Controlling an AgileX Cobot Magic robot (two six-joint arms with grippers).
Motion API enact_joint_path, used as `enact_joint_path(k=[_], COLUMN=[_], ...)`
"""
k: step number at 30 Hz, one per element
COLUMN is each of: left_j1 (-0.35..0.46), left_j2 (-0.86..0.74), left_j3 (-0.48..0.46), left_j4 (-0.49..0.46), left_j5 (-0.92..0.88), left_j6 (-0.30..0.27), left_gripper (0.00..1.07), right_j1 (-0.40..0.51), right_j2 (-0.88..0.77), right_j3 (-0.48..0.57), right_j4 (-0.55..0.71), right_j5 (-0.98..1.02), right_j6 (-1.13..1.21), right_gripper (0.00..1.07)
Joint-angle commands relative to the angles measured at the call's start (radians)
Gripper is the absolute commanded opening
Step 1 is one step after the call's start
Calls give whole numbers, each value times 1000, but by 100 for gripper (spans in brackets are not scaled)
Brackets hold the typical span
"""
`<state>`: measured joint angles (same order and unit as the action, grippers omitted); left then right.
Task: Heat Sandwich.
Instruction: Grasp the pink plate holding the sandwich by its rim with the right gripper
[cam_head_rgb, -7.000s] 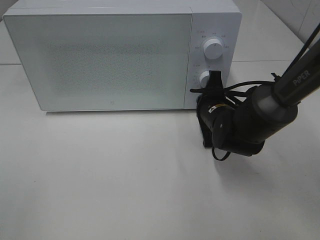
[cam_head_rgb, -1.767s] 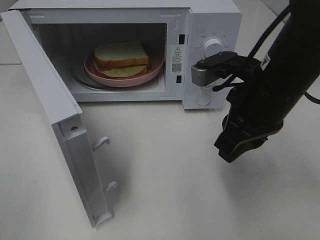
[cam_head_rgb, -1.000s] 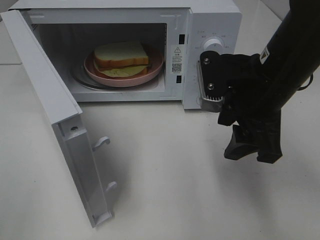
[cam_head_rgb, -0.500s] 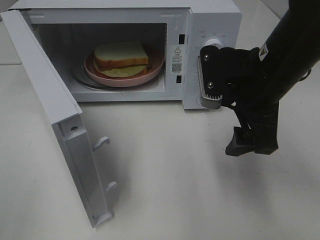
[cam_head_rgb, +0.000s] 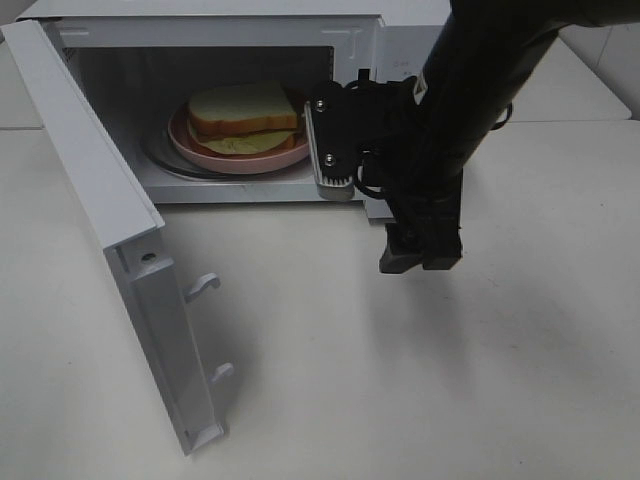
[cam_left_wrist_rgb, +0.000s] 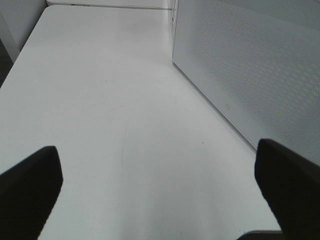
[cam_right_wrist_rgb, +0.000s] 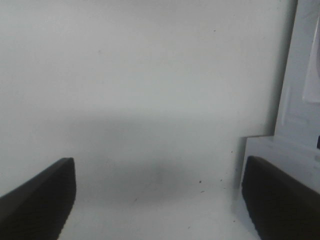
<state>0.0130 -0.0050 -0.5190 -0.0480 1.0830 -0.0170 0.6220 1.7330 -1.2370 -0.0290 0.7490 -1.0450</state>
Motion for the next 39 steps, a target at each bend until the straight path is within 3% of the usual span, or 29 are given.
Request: enact_joint_path(k=[1, 20, 39], left_j1=[3, 3, 3], left_j2=[-4, -4, -4], left_j3=[3, 3, 3], left_j4=[-5, -5, -5], left_j5=[-14, -14, -14], left_j6=[-2, -2, -2], left_gripper=[100, 100, 100], right_j1=[9, 55, 55], right_j2=[41, 247, 471], right_j3=[-62, -353, -549], right_j4=[-12, -81, -81], right_j5=[-1, -75, -134], right_j6=[-12, 33, 41], right_gripper=[85, 81, 77])
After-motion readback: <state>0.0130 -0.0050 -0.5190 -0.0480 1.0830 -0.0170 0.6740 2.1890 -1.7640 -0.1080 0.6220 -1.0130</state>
